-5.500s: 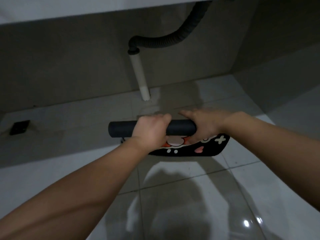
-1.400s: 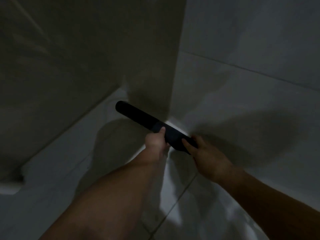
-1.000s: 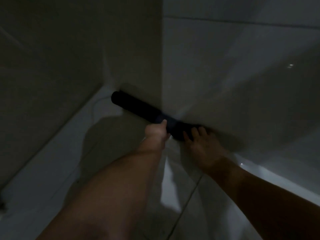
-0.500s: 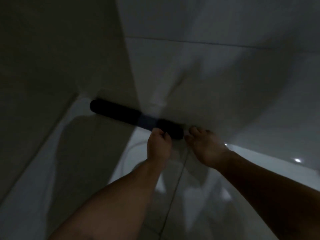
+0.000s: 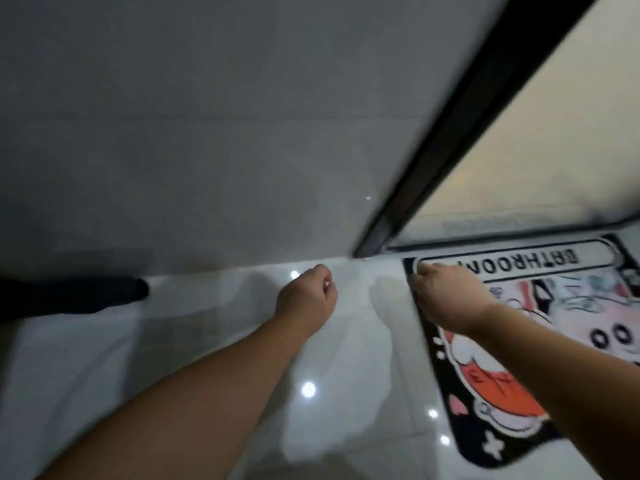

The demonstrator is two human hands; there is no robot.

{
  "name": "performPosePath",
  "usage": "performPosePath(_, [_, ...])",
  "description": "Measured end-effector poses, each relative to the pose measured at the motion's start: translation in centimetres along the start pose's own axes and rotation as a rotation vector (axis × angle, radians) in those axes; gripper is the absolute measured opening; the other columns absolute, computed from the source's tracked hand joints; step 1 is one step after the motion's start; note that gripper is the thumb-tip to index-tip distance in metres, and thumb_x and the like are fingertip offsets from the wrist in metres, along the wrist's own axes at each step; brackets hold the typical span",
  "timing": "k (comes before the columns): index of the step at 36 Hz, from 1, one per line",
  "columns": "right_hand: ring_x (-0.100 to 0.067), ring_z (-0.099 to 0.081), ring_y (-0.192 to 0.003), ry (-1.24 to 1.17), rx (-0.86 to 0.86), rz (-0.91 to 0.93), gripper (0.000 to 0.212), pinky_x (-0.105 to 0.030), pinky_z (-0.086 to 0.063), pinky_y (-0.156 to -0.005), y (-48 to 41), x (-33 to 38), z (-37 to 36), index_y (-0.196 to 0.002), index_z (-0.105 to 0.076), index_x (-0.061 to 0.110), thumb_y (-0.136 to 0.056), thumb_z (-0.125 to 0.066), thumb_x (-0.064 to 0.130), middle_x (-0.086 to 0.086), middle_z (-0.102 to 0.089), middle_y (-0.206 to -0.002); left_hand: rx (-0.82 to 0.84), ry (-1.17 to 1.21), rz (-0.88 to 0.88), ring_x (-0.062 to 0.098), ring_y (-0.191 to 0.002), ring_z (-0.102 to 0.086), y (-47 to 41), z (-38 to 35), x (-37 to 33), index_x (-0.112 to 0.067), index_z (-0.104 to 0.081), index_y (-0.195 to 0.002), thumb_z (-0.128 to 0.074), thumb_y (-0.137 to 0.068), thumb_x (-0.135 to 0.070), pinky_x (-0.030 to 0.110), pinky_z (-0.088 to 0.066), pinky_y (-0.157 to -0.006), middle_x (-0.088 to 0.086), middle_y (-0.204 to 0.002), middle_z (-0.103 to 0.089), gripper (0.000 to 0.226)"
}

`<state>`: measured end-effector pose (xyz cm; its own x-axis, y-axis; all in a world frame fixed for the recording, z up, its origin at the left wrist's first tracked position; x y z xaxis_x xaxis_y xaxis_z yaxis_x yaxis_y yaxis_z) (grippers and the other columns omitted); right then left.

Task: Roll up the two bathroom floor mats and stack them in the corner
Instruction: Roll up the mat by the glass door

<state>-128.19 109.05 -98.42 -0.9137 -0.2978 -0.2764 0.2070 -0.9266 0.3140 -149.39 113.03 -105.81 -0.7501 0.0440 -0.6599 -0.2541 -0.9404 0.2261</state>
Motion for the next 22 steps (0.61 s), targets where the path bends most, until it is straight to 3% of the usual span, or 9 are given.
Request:
performPosePath(3, [-0.033, -0.064, -0.088, -0.045, -0.003, -0.111, 0.017, -0.033, -0.046, -0.063, 3.0, -3.8, -1.8, -0.092, -0.065, 0.012, -0.080, -0.053, 0.016, -0.009, -0.064, -0.092, 0.079, -0.084, -0.106, 0.030, -0.094, -0.061, 0.0, -2.9, -3.5, -0.019, -0.057, -0.100, -0.047, -0.091, -0.029, 0.031, -0.045, -0.075, 0.005, -0.102, -0.066, 0.016])
performPosePath(10, [-0.019, -0.057, -0.075, -0.010, -0.011, -0.167, 0.021, -0.028, -0.044, -0.058, 8.0, -9.7, -4.3, -0.097, -0.061, 0.015, -0.090, -0.043, 0.021, 0.000, -0.059, -0.088, 0.189, -0.323, -0.402, 0.024, -0.113, -0.053, 2.0, -6.2, -10.7, -0.020, -0.056, -0.122, -0.045, -0.092, -0.029, 0.036, -0.041, -0.093, 0.002, -0.124, -0.060, 0.034])
performPosePath(13, [-0.020, -0.058, -0.080, -0.029, -0.024, -0.212, 0.019, -0.029, -0.045, -0.061, 9.5, -12.8, -4.1, -0.096, -0.061, 0.017, -0.088, -0.044, 0.022, -0.001, -0.060, -0.091, 0.224, -0.504, -0.513, 0.026, -0.117, -0.050, 2.1, -6.4, -14.3, -0.018, -0.054, -0.126, -0.046, -0.091, -0.030, 0.040, -0.038, -0.099, 0.004, -0.126, -0.058, 0.038])
performPosePath(18, [-0.025, -0.061, -0.090, -0.089, -0.043, -0.329, 0.022, -0.032, -0.050, -0.071, 10.2, -20.4, -2.9, -0.103, -0.061, 0.019, -0.086, -0.050, 0.026, -0.005, -0.064, -0.100, 0.212, -0.694, -0.501, 0.027, -0.124, -0.044, 1.3, -7.8, -21.2, -0.020, -0.044, -0.134, -0.050, -0.086, -0.035, 0.043, -0.034, -0.102, 0.005, -0.134, -0.050, 0.051])
performPosePath(22, [-0.028, -0.061, -0.090, -0.163, -0.138, -0.418, 0.021, -0.030, -0.045, -0.065, 11.3, -26.9, -2.5, -0.101, -0.061, 0.020, -0.085, -0.049, 0.026, -0.006, -0.065, -0.098, 0.217, -0.777, -0.477, 0.027, -0.128, -0.041, 0.6, -9.1, -28.2, -0.019, -0.038, -0.140, -0.049, -0.088, -0.035, 0.042, -0.034, -0.104, 0.006, -0.139, -0.047, 0.056])
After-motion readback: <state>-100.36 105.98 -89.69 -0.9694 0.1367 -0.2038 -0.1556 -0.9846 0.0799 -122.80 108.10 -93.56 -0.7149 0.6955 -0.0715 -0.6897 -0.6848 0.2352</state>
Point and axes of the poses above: each hand's wrist, its own y-axis away from the middle knuckle, its own z-axis out of the back of the hand, x = y × z, the point moved 2 cm from there along -y, towards the middle knuckle
